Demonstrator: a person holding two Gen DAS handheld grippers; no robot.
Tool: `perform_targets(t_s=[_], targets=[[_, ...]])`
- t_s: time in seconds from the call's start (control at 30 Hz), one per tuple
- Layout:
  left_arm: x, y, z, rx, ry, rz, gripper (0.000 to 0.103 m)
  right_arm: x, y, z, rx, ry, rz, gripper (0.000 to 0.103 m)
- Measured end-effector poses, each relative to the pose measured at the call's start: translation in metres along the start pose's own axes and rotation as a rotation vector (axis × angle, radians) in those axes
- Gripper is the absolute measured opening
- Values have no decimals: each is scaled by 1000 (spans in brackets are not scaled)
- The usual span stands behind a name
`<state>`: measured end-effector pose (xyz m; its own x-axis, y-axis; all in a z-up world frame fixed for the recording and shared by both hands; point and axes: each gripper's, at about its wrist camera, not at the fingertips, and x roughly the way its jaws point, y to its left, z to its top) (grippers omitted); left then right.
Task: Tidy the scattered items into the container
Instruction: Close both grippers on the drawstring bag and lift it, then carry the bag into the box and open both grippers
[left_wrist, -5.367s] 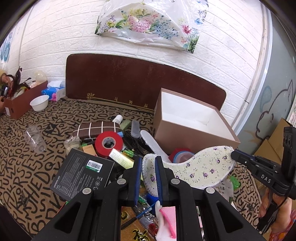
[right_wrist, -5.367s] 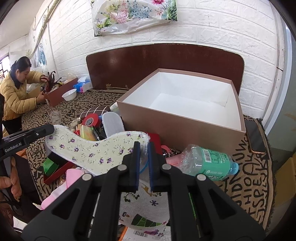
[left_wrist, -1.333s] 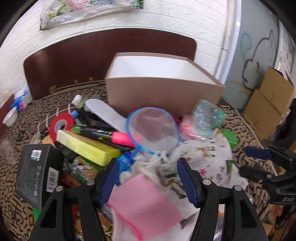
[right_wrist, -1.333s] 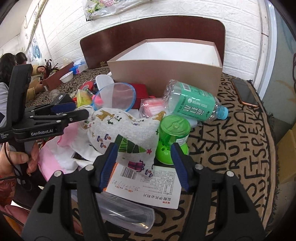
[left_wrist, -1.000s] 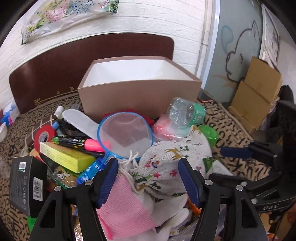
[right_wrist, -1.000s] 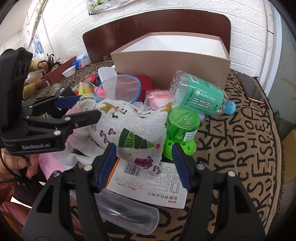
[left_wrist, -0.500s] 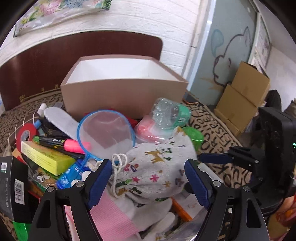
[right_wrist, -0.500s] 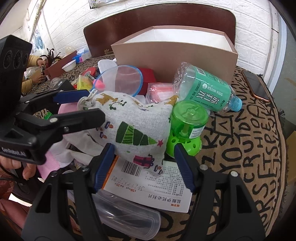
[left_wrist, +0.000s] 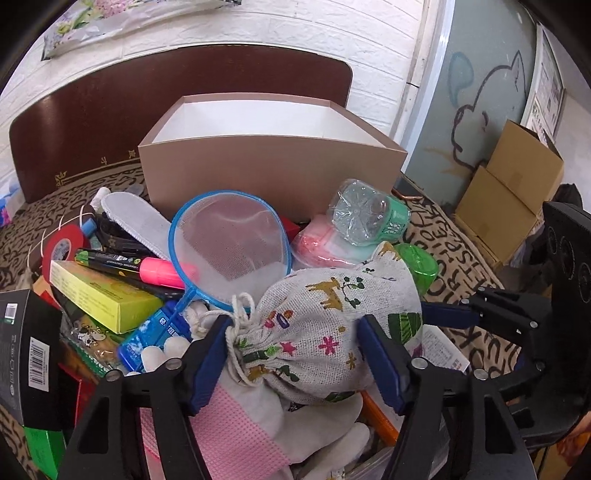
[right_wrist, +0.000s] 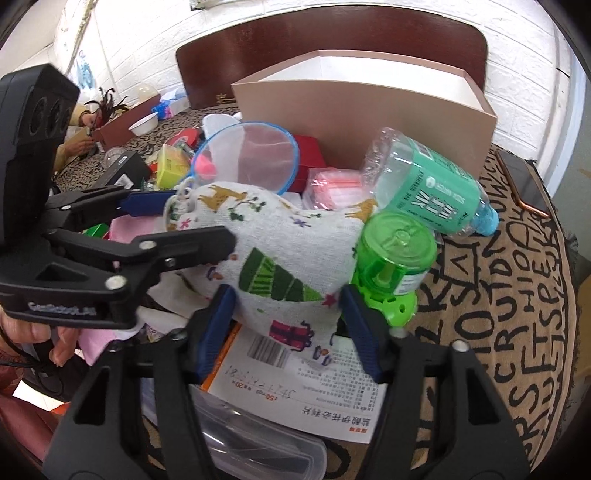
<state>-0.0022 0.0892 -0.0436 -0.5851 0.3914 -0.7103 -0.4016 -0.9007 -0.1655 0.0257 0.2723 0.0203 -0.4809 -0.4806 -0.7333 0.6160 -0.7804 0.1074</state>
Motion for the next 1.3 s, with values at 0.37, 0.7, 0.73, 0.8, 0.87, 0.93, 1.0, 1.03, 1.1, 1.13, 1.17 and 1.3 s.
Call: perform_targets(t_s=[0.37, 0.7, 0.73, 0.8, 0.87, 0.93, 1.0, 1.03, 1.1, 1.13, 1.17, 1.3], targets=[[-8, -1, 0, -3, -30, 17, 54, -7, 13, 3, -70, -40, -49, 38], [-21, -6, 3, -7, -78, 25, 53, -22, 20, 8, -99, -86, -74, 37], [-23, -7, 5, -6, -86, 27, 53, -25, 20, 10, -101, -92, -75, 36], [-28, -9, 7, 0, -105, 36, 53, -30, 22, 12, -104, -107, -76, 36], [-34, -11, 11, 6, -125, 44, 53, -34, 23, 15, -109, -122, -79, 36], [-40, -13, 15, 9, -143, 53, 53, -40, 24, 18, -115, -141, -82, 36], [-45, -15, 20, 15, -163, 61, 53, -45, 24, 22, -118, -156, -86, 36], [-48, -16, 23, 18, -174, 64, 53, -48, 24, 25, -120, -166, -88, 36], [-53, -18, 30, 25, -196, 71, 53, -53, 24, 31, -126, -184, -93, 36], [-55, -18, 34, 27, -207, 74, 53, -55, 24, 34, -130, -193, -97, 36], [-57, -19, 39, 30, -220, 77, 53, -58, 24, 38, -133, -204, -102, 36], [-63, -21, 64, 54, -277, 95, 53, -67, 20, 57, -145, -253, -127, 36]])
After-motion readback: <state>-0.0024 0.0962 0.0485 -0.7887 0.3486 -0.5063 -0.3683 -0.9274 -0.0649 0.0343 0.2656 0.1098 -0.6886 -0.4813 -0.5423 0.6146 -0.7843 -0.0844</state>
